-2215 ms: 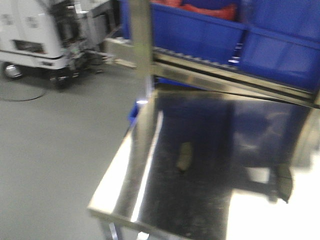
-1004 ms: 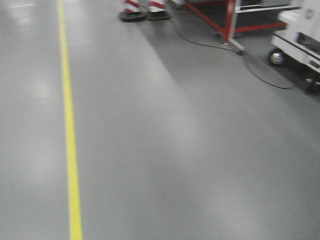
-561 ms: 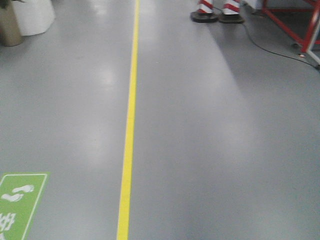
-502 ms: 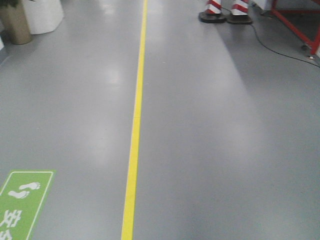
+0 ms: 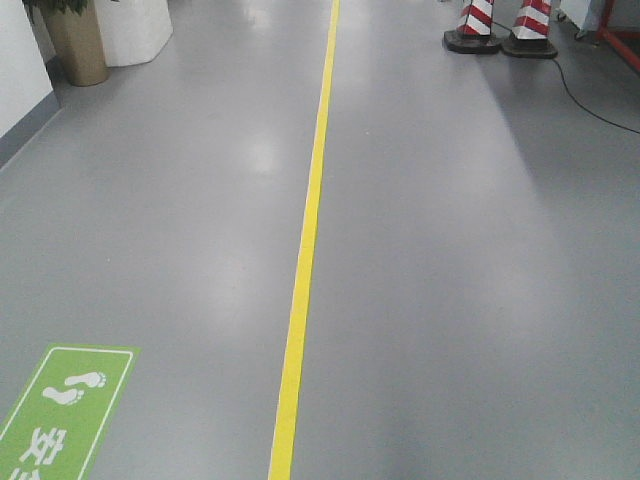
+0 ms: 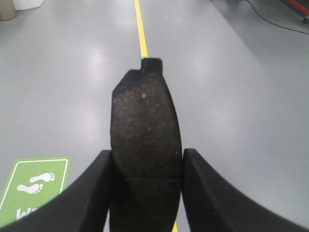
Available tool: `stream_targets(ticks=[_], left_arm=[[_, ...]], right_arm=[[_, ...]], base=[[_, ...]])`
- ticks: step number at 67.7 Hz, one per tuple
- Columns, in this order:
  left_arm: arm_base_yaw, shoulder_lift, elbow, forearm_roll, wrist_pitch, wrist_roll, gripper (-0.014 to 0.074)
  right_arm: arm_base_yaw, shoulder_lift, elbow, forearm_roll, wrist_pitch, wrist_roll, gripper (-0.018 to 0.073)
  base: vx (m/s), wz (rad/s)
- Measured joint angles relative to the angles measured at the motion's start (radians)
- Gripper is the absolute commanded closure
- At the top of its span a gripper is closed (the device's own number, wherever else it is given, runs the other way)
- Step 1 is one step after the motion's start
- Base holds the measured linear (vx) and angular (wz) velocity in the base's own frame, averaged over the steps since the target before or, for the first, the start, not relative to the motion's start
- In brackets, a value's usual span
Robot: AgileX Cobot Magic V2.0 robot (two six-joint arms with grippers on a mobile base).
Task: Move and align brake pads A on conveyor
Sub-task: 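Drive forward along the yellow floor line carrying both pads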
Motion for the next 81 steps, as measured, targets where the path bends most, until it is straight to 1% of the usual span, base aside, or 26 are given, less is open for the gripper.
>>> stream_targets(ticks=[32,81], left_arm=[[0.0,0.0,0.0,0.0,0.0,0.0,0.0603],[0.0,0.0,0.0,0.0,0.0,0.0,0.0603]], right_arm=[[0.0,0.0,0.0,0.0,0.001,0.0,0.0568],[0.0,0.0,0.0,-0.005,0.001,0.0,0.0566]], base=[[0.38,-0.09],[0.58,-0.04]])
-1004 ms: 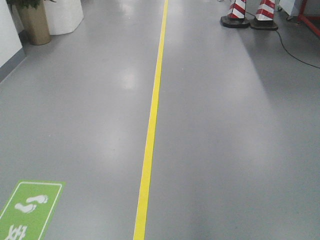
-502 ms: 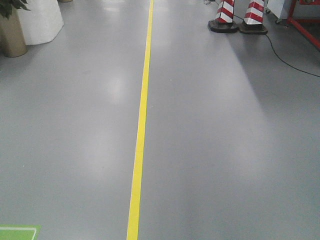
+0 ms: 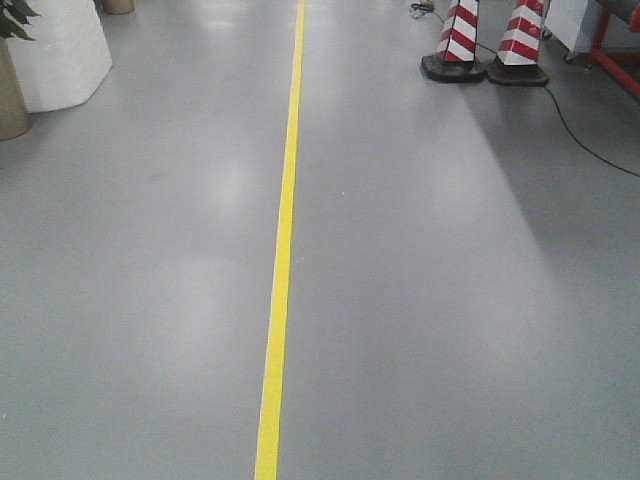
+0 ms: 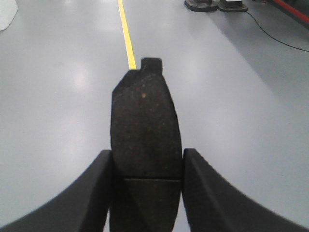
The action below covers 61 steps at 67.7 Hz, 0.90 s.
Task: Move and align brake pads A on conveyor
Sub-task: 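Drive forward along the yellow floor line carrying both pads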
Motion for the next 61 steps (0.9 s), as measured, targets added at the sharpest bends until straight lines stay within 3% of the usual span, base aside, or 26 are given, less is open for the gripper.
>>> stream_targets(ticks=[61], left_arm=[[0.0,0.0,0.0,0.0,0.0,0.0,0.0603]], right_arm=[[0.0,0.0,0.0,0.005,0.0,0.0,0.0566]], base=[[0.65,-0.08]])
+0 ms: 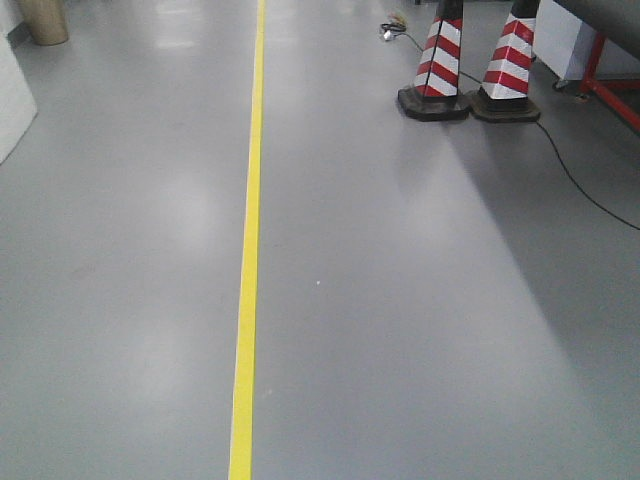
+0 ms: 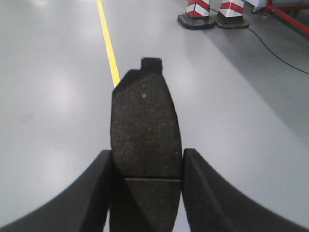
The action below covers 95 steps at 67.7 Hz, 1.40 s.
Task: Move and align brake pads A on conveyor
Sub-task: 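Drive forward along the yellow floor line carrying both pads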
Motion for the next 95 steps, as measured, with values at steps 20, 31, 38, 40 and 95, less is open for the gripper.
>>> stream_targets(ticks=[20,31,38,40,95], left_arm=[[0.0,0.0,0.0,0.0,0.0,0.0,0.0603],[0.0,0.0,0.0,0.0,0.0,0.0,0.0603],[0.0,0.0,0.0,0.0,0.0,0.0,0.0603],[0.0,0.0,0.0,0.0,0.0,0.0,0.0603],[0.0,0.0,0.0,0.0,0.0,0.0,0.0603]], right_arm=[[0.0,0.0,0.0,0.0,0.0,0.0,0.0566],[0.0,0.0,0.0,0.0,-0.001,0.0,0.0566],[0.0,0.0,0.0,0.0,-0.001,0.0,0.0566],[0.0,0.0,0.0,0.0,-0.001,0.0,0.0566],[0.0,0.0,0.0,0.0,-0.001,0.0,0.0566]], base=[[0.71,-0.04],[0.74,0.07],[0.73,0.09],[0.73,0.08],[0.71,-0.02]])
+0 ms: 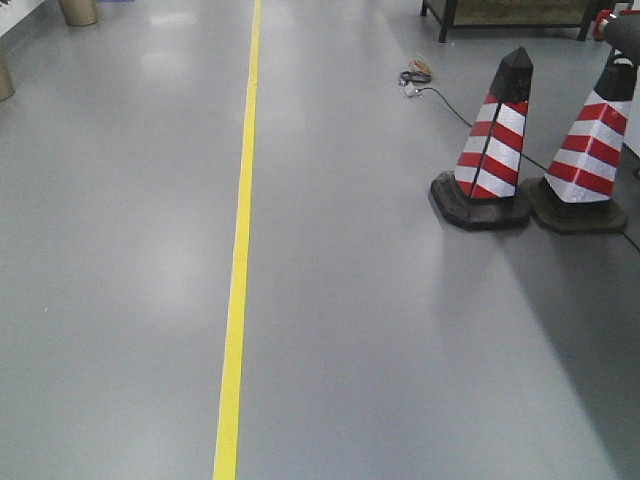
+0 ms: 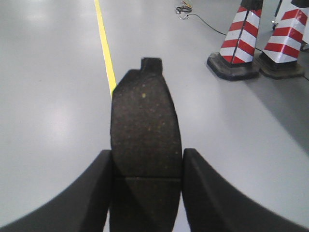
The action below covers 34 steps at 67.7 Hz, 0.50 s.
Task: Move and align brake pads A on conveyor
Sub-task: 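Drive forward along the yellow floor line carrying both pads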
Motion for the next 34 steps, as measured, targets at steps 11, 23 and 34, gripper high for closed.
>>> stream_targets(ticks=[11,23,34], left_arm=[[0.0,0.0,0.0,0.0,0.0,0.0,0.0603],[0.0,0.0,0.0,0.0,0.0,0.0,0.0603],[0.0,0.0,0.0,0.0,0.0,0.0,0.0603]], right_arm=[[0.0,0.0,0.0,-0.005,0.0,0.0,0.0566],[0.0,0.0,0.0,0.0,0.0,0.0,0.0566],[0.0,0.0,0.0,0.0,0.0,0.0,0.0566]], base=[[0.69,0.02],[0.68,0.1],[0.65,0.07]])
